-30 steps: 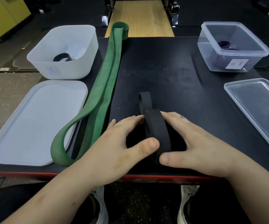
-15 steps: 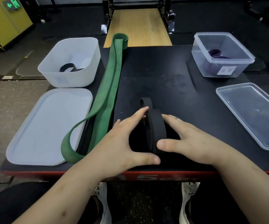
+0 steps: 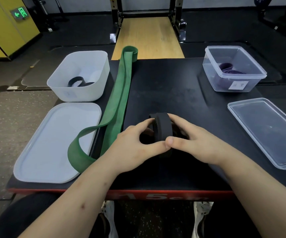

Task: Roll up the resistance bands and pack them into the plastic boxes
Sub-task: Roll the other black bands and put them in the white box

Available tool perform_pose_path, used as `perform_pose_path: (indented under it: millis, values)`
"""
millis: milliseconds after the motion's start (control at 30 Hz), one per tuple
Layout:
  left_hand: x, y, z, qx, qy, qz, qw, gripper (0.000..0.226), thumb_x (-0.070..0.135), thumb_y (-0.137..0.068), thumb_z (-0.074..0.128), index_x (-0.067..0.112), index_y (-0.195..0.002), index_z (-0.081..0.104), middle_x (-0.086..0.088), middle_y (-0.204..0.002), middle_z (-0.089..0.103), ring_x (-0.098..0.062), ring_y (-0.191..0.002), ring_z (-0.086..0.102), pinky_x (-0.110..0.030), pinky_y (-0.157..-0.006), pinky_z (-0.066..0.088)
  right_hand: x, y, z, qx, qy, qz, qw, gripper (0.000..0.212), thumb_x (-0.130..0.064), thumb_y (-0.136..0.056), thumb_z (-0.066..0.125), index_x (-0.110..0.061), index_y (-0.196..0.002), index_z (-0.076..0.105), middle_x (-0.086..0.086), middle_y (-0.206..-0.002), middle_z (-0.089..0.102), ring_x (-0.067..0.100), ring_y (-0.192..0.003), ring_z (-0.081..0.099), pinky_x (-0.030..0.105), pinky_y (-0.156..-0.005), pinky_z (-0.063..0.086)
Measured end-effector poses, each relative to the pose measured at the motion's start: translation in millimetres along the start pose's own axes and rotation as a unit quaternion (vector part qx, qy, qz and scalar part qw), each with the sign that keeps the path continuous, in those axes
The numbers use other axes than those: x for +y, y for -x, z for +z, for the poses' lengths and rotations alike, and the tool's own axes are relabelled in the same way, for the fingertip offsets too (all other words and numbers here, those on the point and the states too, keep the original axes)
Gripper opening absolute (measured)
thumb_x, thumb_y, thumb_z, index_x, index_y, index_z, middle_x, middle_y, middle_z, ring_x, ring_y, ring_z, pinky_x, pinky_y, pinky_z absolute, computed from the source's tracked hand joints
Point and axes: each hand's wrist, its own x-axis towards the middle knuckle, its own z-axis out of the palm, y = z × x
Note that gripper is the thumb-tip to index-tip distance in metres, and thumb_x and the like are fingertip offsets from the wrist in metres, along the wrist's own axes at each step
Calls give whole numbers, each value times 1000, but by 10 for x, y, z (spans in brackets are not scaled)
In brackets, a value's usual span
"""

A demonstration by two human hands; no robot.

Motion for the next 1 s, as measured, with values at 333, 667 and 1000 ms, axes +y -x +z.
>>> perform_pose_path:
  millis: [333, 667, 1000]
  values:
    - [26, -186, -6, 18, 26, -52, 998, 48, 82, -70, 54, 60, -111, 66, 30, -107, 71, 11, -104, 63, -26, -97, 50, 19, -236, -211, -87, 27, 22, 996, 101, -84, -68, 74, -46, -154, 38, -22, -152, 50, 5, -144, 43, 46, -121, 33]
    - [-27, -318, -59, 96, 34, -49, 994, 64, 82, -81, 46, 42, -127, 67, 29, -122, 67, 11, -114, 58, -19, -97, 44, -153, -352, -73, -30, 84, 86, 992, 85, -89, -68, 36, -59, -147, 34, -23, -164, 13, 7, -156, -8, 39, -128, 1]
    - [77, -434, -124, 97, 53, -69, 991, 47, 69, -97, 41, 34, -96, 72, 19, -82, 70, 6, -80, 62, -21, -74, 43, -254, -426, -42, -3, 75, 110, 991, 102, -90, -70, 24, -38, -157, 35, -12, -169, 21, 11, -158, 2, 45, -130, 5]
